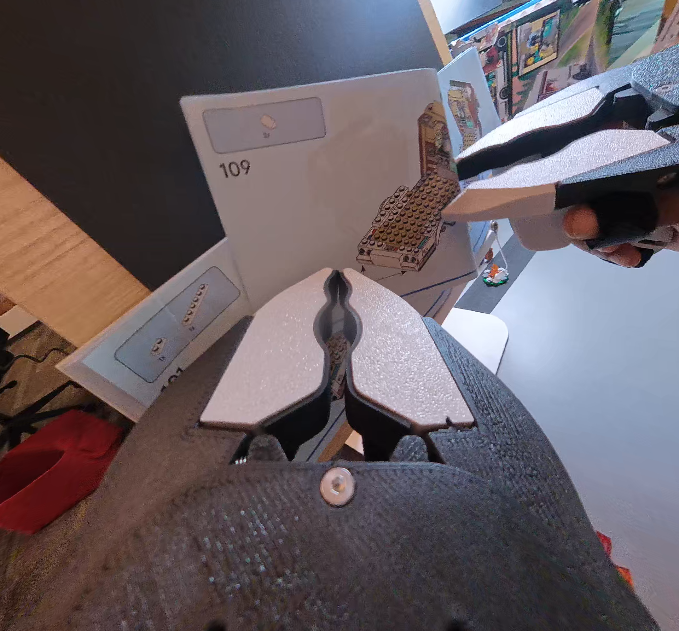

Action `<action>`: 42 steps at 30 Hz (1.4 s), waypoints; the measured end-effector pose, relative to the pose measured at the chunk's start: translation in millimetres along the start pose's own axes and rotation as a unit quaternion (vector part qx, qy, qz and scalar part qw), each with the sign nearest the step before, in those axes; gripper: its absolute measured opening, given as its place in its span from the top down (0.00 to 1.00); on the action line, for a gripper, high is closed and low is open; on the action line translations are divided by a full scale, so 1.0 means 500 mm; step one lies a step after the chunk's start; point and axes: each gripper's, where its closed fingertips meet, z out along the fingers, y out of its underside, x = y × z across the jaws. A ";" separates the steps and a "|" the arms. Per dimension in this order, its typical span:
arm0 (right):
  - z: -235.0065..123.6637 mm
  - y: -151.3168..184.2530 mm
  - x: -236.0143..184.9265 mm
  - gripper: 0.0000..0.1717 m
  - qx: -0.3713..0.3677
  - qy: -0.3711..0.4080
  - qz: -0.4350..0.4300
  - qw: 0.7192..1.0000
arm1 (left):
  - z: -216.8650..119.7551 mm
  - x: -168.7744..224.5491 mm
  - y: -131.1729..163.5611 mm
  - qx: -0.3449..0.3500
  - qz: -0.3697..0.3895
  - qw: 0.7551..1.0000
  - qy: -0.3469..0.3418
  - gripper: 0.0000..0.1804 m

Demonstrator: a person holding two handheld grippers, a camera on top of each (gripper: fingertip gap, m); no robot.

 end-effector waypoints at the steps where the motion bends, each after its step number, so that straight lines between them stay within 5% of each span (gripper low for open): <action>1: -0.008 -0.015 0.003 0.78 0.013 0.025 -0.005 1.000 | -0.003 0.004 0.000 0.003 -0.002 1.000 0.000 1.00; 6: 0.015 -0.065 -0.016 0.64 0.005 0.073 -0.023 0.997 | 0.004 -0.002 0.024 -0.019 -0.003 1.000 -0.015 1.00; 11: 0.047 -0.039 0.003 0.83 -0.027 0.109 -0.077 0.991 | -0.025 -0.026 0.041 -0.029 -0.014 0.998 -0.047 0.99; 14: 0.030 -0.033 0.014 0.87 -0.003 0.099 -0.058 0.993 | -0.054 -0.070 0.058 -0.030 -0.053 0.994 -0.086 0.89; 20: 0.021 -0.033 0.024 0.90 0.026 0.004 0.010 1.000 | -0.038 -0.025 0.063 -0.008 -0.143 0.990 0.002 0.74; 25: 0.019 -0.032 0.029 0.91 0.026 -0.068 0.040 0.997 | -0.012 0.006 0.052 0.018 -0.182 0.981 0.056 0.79; 29: 0.016 -0.027 0.047 0.89 0.014 -0.062 0.053 0.997 | -0.018 0.039 0.016 0.064 -0.184 0.975 0.109 1.00; 33: -0.030 -0.054 0.056 0.77 0.042 0.002 0.038 0.998 | -0.042 0.076 -0.032 0.113 -0.187 0.964 0.148 1.00; 36: -0.082 -0.090 -0.043 0.76 0.087 -0.075 0.008 0.993 | -0.051 0.110 -0.061 0.133 -0.172 0.960 0.177 1.00; 40: -0.088 -0.093 -0.135 0.58 0.044 -0.204 0.083 0.974 | -0.050 0.160 -0.083 0.140 -0.135 0.958 0.209 1.00; 42: -0.082 -0.089 -0.132 0.62 0.027 -0.204 0.080 0.975 | -0.048 0.173 -0.084 0.136 -0.117 0.962 0.205 1.00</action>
